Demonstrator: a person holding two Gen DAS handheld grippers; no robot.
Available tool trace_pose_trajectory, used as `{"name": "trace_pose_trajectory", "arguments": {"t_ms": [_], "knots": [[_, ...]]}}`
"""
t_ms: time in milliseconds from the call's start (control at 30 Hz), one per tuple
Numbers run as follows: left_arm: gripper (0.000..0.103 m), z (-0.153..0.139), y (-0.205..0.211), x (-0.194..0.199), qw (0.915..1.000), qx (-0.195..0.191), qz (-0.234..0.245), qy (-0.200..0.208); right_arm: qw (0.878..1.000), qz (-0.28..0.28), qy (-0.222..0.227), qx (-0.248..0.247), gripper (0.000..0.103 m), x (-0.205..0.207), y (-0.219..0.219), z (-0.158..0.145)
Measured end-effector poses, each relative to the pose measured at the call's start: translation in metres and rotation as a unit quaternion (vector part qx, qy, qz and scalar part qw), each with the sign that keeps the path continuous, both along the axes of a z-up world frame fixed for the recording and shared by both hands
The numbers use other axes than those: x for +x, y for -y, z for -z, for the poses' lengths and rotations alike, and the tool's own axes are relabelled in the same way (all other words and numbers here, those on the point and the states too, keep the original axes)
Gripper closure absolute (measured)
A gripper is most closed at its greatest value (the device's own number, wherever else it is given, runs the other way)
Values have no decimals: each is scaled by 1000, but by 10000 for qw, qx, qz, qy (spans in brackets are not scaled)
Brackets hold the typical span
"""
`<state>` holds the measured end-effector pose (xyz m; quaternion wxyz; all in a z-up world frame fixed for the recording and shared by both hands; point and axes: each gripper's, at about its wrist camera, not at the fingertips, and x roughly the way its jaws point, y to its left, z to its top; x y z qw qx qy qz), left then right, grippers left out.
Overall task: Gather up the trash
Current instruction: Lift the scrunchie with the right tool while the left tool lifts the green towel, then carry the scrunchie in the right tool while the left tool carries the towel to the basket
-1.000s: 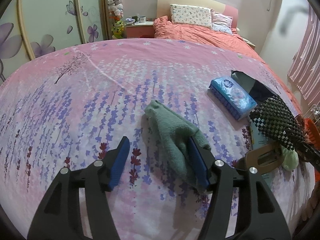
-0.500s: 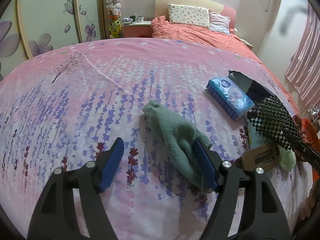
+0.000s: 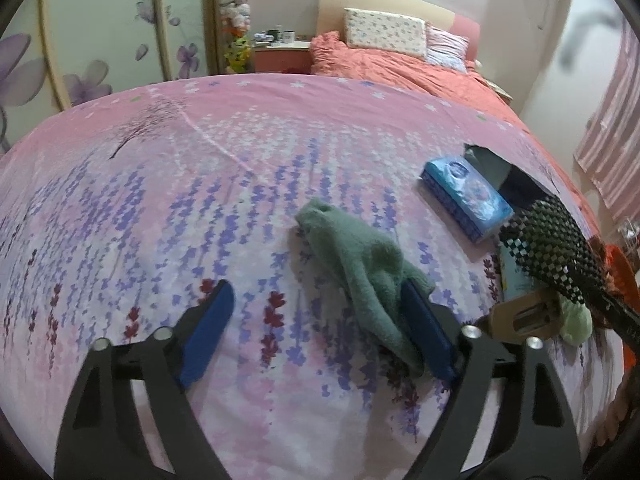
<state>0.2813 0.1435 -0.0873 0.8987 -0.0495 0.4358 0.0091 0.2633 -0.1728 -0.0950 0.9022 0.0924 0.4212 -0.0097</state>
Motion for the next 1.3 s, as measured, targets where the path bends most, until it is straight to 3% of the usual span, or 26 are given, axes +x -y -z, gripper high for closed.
{"name": "trace_pose_trajectory", "arguments": {"t_ms": [133,333,533,567,700,967,1300], "knots": [[36,-2,6,-4,9999,-46,146,16,10000,-1,-1,-5,65,0,0,0],[45,-2,31,-1,9993,88,368,-34,10000,0,13,27,65,0,0,0],[87,-5,45,0,9978,96,651,76,9995,-23,103,288,78,-10,9,-1],[89,-6,44,-1,9977,104,659,88,9995,3,141,289,78,-15,11,-2],[90,-19,41,-9,9972,111,704,212,9989,80,334,305,78,-29,22,-15],[90,-74,59,-35,9936,40,887,703,9955,209,902,206,78,-64,48,-61],[90,-128,137,-72,9773,-299,1747,1160,9895,461,1365,71,78,-99,83,-95]]}}
